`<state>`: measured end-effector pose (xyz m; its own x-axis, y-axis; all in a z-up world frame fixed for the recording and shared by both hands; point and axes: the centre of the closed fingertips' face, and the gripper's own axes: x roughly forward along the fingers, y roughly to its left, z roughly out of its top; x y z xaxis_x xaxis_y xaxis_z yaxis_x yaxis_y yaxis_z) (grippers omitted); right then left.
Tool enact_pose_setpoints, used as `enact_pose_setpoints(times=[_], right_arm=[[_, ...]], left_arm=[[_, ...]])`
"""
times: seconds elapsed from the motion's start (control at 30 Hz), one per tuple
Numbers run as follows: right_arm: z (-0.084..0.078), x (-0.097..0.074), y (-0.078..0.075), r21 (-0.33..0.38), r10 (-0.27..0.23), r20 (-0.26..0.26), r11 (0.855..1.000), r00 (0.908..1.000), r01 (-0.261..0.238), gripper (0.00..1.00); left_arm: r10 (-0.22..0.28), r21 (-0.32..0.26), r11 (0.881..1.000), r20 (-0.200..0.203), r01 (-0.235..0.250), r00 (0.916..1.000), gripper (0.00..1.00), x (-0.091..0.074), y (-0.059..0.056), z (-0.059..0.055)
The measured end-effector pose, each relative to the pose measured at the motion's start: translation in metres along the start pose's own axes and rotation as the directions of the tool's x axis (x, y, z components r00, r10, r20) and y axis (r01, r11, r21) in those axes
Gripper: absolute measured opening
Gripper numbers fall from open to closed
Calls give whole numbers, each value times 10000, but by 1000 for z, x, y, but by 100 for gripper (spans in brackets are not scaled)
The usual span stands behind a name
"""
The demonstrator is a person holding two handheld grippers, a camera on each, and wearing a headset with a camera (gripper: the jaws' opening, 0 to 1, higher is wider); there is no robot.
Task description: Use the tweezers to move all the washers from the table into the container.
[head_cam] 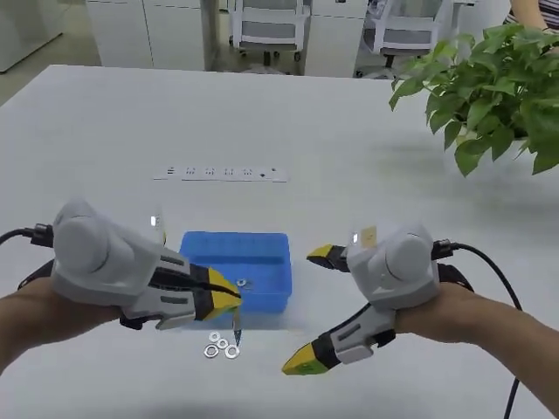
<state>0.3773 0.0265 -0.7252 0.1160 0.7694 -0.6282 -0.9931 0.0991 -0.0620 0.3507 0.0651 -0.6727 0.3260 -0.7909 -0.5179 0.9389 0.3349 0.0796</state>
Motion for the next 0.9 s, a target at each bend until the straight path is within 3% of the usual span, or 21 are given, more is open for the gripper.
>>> enact_pose_setpoints(times=[0.67, 0.9], right_arm=[[-11, 6, 12, -56, 254, -377, 9997, 9990, -256, 99], [-12, 7, 15, -116, 346, -446, 9993, 9984, -351, 97]], left_arm=[[-164, -25, 9999, -293, 163, 9994, 5, 5, -7, -16], [-153, -96, 9998, -103, 152, 9998, 5, 6, -6, -15]])
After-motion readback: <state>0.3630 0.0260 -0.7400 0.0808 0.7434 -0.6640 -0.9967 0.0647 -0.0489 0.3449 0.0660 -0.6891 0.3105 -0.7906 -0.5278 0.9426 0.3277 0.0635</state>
